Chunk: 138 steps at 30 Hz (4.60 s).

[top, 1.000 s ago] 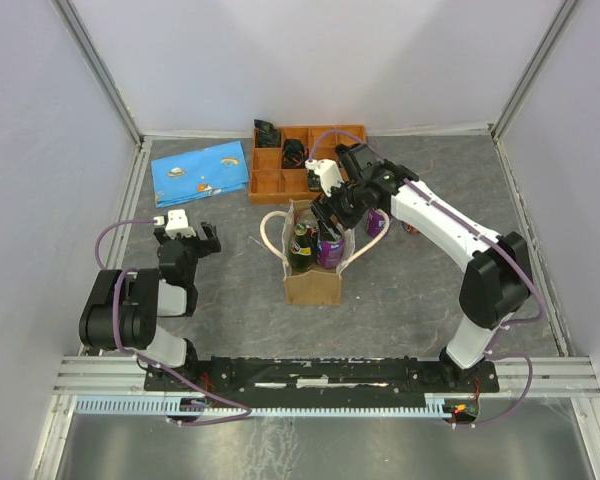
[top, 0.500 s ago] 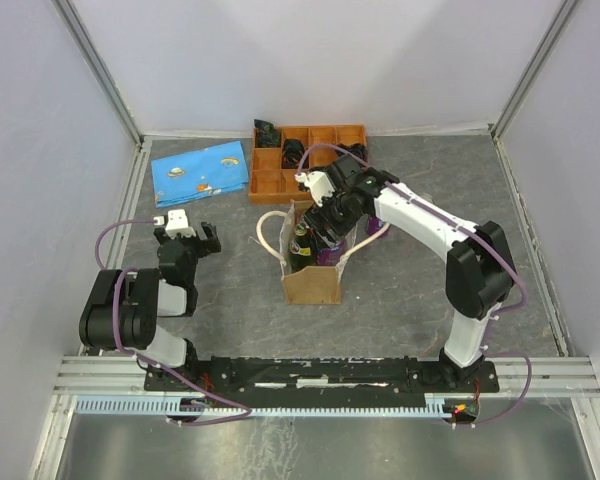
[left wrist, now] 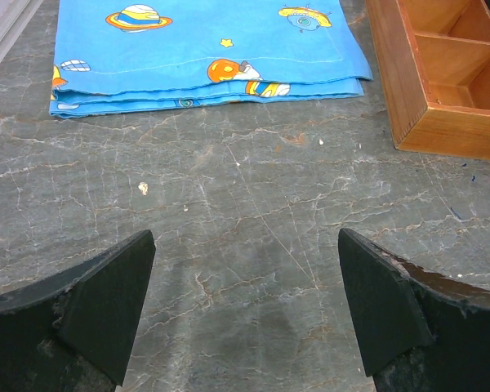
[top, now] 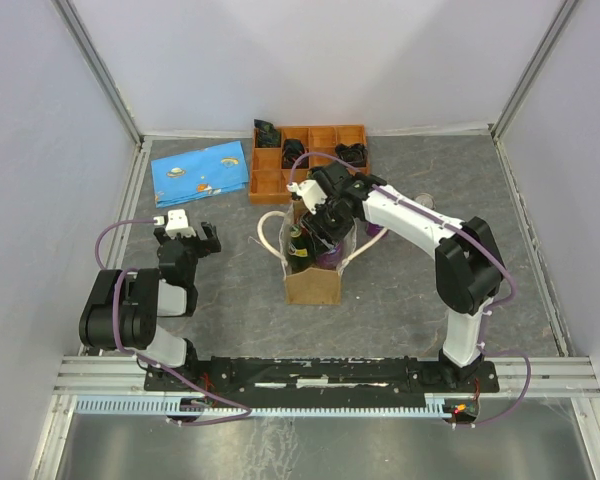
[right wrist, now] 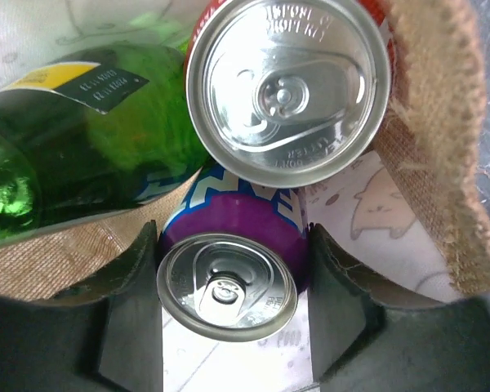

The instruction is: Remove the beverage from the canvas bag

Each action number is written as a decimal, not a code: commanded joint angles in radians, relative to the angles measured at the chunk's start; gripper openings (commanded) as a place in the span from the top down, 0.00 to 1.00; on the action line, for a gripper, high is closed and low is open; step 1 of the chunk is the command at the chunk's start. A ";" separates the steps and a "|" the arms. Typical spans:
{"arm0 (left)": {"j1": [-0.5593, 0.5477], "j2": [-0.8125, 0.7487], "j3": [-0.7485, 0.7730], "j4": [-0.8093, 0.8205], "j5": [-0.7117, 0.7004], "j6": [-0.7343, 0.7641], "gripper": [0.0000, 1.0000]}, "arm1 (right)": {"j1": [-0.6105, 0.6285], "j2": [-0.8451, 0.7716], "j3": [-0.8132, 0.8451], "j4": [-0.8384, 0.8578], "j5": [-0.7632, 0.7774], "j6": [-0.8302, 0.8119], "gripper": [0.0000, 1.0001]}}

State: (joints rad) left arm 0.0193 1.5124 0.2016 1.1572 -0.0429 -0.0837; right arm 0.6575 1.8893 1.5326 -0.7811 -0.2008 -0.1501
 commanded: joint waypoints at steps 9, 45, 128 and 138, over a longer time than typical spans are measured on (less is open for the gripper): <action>-0.004 0.005 0.024 0.040 0.000 0.041 0.01 | 0.021 -0.131 0.030 0.005 0.158 -0.010 1.00; -0.005 0.005 0.024 0.040 -0.001 0.042 0.01 | -0.190 -0.654 -0.037 0.231 0.861 0.243 1.00; -0.007 0.006 0.024 0.038 -0.004 0.043 0.01 | -0.298 -0.839 -0.268 0.291 0.424 0.517 0.05; -0.007 0.006 0.024 0.037 -0.004 0.043 0.01 | -0.027 -0.641 -0.030 0.259 0.399 0.422 0.01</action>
State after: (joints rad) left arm 0.0154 1.5124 0.2024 1.1538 -0.0429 -0.0837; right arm 0.5579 1.1793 1.3987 -0.5346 0.2100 0.3389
